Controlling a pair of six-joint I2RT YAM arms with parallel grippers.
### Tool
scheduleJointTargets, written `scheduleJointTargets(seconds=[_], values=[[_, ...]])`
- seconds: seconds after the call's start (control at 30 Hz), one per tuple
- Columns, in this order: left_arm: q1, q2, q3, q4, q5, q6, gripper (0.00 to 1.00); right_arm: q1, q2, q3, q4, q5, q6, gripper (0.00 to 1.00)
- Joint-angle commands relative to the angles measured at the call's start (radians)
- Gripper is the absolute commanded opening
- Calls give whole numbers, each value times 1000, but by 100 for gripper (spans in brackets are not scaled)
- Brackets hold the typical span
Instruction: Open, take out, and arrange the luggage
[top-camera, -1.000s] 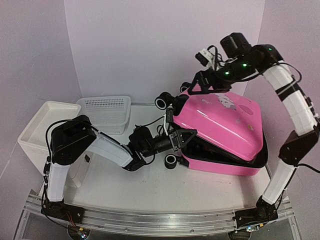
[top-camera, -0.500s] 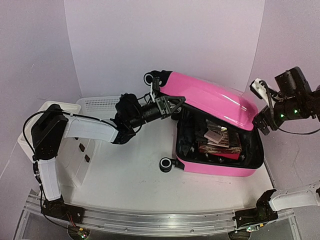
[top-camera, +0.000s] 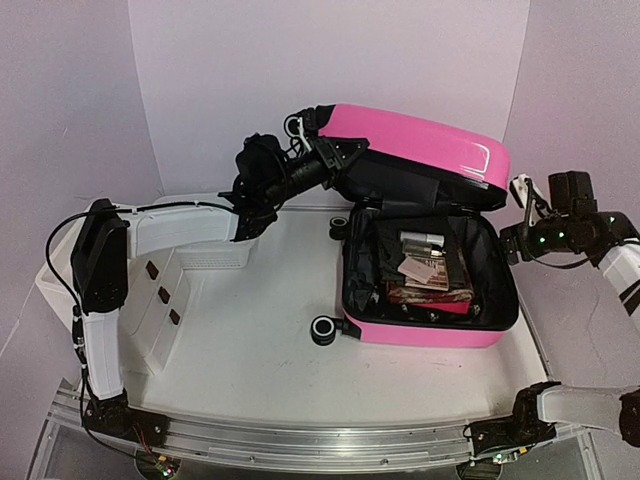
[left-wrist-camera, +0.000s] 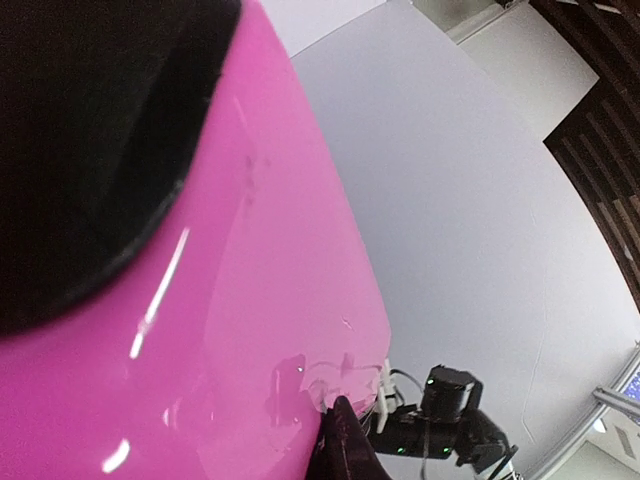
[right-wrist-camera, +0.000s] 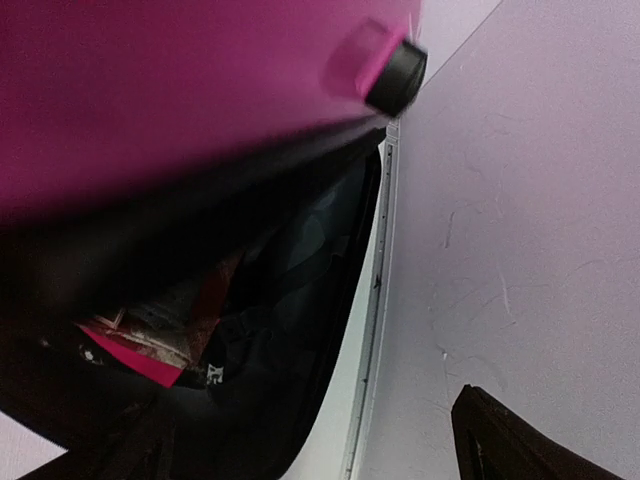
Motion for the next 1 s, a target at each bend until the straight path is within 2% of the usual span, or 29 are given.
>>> scheduleJointTargets(seconds=[0.0,0.07,0.17,0.3,0.4,0.53,0.63,0.77,0.9,0.97], values=[[72,-7,133,-18,-173,88,0,-149,29,-106,362,-299,41,98],[72,2,157,-32,-173,87,0,-202,49,-136,488,-387,31,98],[72,3,167,-47,-173,91,0,-206,60,-214,718,-469,-61,98],[73,3,187,-58,-179,91,0,-208,138,-170,797,-501,-107,96],[73,13,208,-74,-172,89,0,-208,178,-169,900,-533,-89,86],[74,28,220,-83,-175,72,0,-209,203,-207,1085,-474,-31,82],[74,36,223,-90,-176,60,0,-208,215,-212,1152,-521,-25,74],[74,33,228,-99,-182,65,0,-208,223,-219,1216,-552,-13,74],[74,49,253,-110,-175,58,0,-208,262,-172,1220,-643,56,64],[74,57,260,-112,-163,52,0,-208,275,-158,1221,-658,88,53]])
